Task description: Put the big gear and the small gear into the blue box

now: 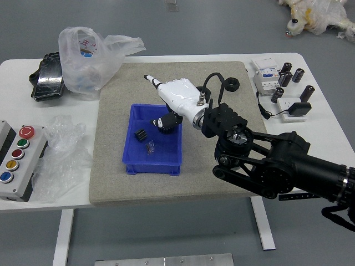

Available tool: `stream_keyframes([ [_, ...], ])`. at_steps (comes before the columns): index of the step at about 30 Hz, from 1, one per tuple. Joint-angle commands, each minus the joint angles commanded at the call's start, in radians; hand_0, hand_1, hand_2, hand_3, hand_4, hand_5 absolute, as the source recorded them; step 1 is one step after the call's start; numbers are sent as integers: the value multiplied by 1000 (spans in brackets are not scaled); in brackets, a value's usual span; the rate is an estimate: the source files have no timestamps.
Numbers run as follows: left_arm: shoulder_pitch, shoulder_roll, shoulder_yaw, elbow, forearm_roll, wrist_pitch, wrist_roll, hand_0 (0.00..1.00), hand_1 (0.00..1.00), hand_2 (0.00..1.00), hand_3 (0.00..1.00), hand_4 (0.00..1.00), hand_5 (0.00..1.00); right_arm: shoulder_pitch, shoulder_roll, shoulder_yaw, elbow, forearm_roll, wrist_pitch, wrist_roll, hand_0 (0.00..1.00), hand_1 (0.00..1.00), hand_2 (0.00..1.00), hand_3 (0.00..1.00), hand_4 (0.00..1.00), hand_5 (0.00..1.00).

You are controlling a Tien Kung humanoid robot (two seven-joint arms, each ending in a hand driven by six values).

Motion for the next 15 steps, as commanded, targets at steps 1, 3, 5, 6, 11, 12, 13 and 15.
stream_keyframes([
  [1, 0, 0, 1, 0, -1, 0, 0, 707, 553, 544, 726, 731, 455, -9, -9, 17, 3, 1, -7, 3, 339, 359, 218, 909, 914, 382],
  [3, 1, -1, 4, 0, -5, 1, -1, 707, 553, 544, 726, 731, 455, -37, -36, 63, 16, 11, -30, 16, 339, 359, 218, 909, 914, 382],
  [5, 1, -2, 6, 0, -8, 2, -1, 707, 553, 544, 726, 731, 455, -76, -70, 115, 34, 38, -64, 41, 339, 359, 218, 909, 914, 382],
  [6, 1, -2, 8, 0, -10, 3, -2, 707, 553, 544, 726, 731, 455, -93, -85, 139, 43, 52, -78, 52, 339, 359, 218, 909, 914, 382],
  [11, 1, -3, 18, 2, -24, 6, -6, 707, 554, 544, 725, 732, 456, -208, -164, 298, 108, 188, -142, 160, 367, 400, 273, 853, 889, 397],
  [12, 1, -3, 20, 2, -26, 6, -7, 707, 554, 544, 725, 732, 456, -227, -173, 325, 116, 214, -146, 181, 367, 400, 273, 853, 889, 397],
  [13, 1, -3, 21, 2, -27, 6, -8, 707, 555, 543, 724, 732, 454, -257, -184, 368, 125, 256, -147, 215, 481, 624, 649, 801, 850, 404],
  [15, 1, -1, 20, 3, -25, 4, -8, 707, 555, 543, 724, 732, 454, -309, -198, 435, 136, 329, -135, 275, 481, 624, 649, 801, 850, 404],
])
